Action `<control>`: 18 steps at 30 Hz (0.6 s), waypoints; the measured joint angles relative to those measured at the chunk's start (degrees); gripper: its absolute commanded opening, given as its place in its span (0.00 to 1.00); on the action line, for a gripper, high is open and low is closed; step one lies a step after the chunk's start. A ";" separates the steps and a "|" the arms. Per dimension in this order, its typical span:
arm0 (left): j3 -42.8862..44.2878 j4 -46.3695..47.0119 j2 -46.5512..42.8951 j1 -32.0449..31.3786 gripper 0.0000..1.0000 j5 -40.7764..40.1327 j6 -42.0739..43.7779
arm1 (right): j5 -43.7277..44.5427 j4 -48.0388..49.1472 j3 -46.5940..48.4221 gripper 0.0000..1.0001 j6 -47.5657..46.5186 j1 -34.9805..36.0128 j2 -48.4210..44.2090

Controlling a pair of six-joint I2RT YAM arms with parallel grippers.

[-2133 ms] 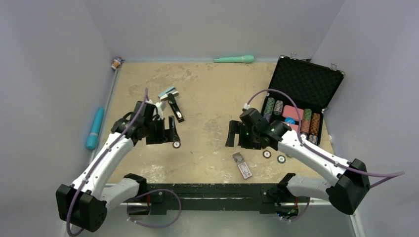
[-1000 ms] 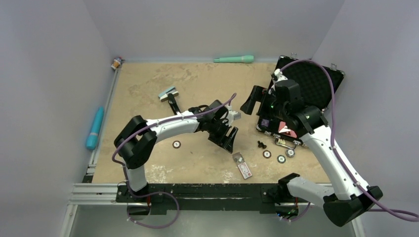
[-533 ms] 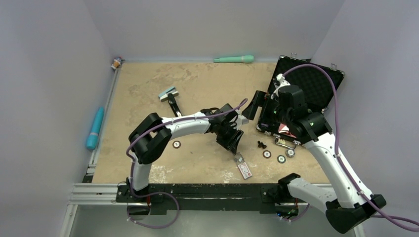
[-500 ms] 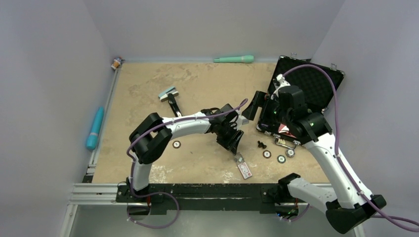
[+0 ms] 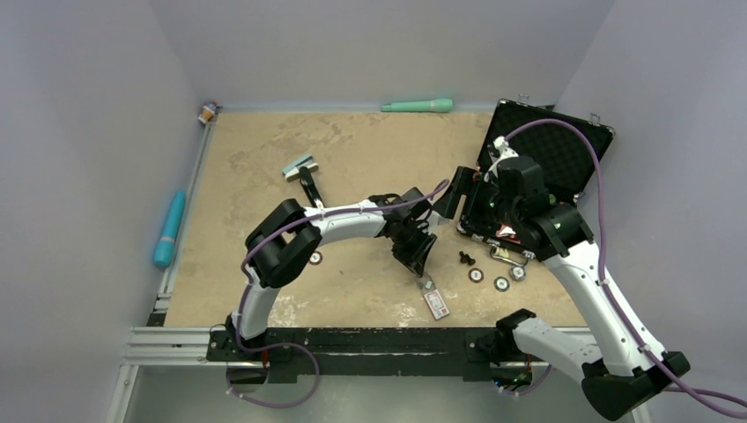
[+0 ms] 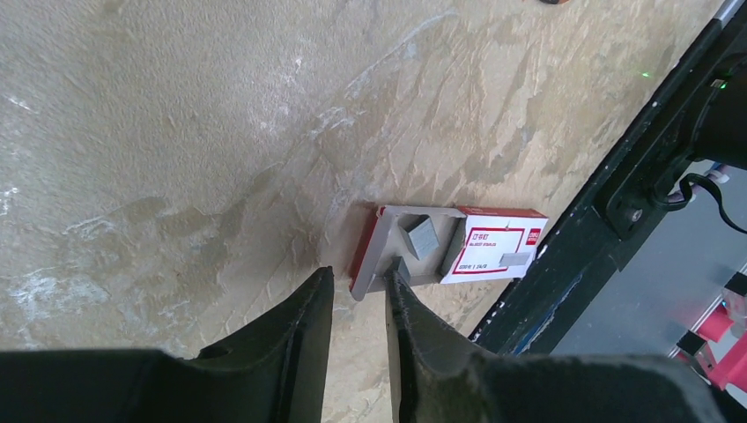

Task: Unload the staples from the stapler

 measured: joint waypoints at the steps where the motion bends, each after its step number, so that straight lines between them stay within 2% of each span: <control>1: 0.00 -0.07 0.22 -0.07 0.30 -0.04 0.00 | -0.02 -0.13 -0.07 0.95 -0.02 0.00 -0.09; 7: 0.00 -0.68 0.59 -0.66 0.24 -0.85 -0.46 | -0.37 -0.68 -0.09 0.95 -0.02 0.00 -0.13; 9: 0.00 -0.68 0.61 -0.72 0.19 -0.85 -0.48 | -0.57 -0.70 -0.09 0.96 -0.04 0.00 -0.13; 13: 0.00 -0.66 0.81 -0.79 0.16 -0.76 -0.66 | -0.94 -0.81 -0.09 0.96 -0.04 0.00 -0.09; 18: 0.20 -0.61 1.38 -0.85 0.00 0.35 -1.75 | -1.29 -1.07 -0.52 0.96 -0.07 0.00 -0.09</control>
